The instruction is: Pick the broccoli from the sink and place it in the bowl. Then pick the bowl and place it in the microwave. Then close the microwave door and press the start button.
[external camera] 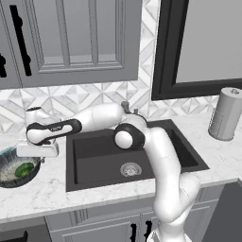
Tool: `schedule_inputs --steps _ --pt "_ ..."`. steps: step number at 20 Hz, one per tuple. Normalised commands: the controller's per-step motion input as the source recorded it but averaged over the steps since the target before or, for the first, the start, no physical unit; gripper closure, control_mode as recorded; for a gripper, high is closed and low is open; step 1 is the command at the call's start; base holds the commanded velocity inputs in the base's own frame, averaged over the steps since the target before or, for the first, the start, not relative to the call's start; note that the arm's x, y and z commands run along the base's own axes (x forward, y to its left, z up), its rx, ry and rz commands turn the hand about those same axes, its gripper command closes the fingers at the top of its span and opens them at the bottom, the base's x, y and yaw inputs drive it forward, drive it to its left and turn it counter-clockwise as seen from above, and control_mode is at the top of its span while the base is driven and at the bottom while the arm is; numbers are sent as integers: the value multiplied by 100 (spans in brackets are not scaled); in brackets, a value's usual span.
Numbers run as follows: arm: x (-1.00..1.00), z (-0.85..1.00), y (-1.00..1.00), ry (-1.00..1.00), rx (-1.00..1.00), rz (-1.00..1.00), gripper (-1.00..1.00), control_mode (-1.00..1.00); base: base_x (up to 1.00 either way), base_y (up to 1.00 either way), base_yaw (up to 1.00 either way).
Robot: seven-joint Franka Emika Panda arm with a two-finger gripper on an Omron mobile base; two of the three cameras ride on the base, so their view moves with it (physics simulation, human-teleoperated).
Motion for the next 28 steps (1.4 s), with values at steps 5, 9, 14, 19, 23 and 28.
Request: schedule_inputs --steps 5,9,14,19,23,28 --pt "-56 49 -56 -24 11 0 100 -100 0 0 0" --pt "-44 54 -54 -24 12 -1 100 -100 0 0 0" --pt "-33 41 -69 -8 17 -11 100 -100 0 0 0" --pt "-31 50 -74 0 20 -19 100 -100 0 0 0" --pt "-37 53 -73 0 12 -25 100 -100 0 0 0" --pt "-39 45 -72 0 3 -34 100 -100 0 0 0"
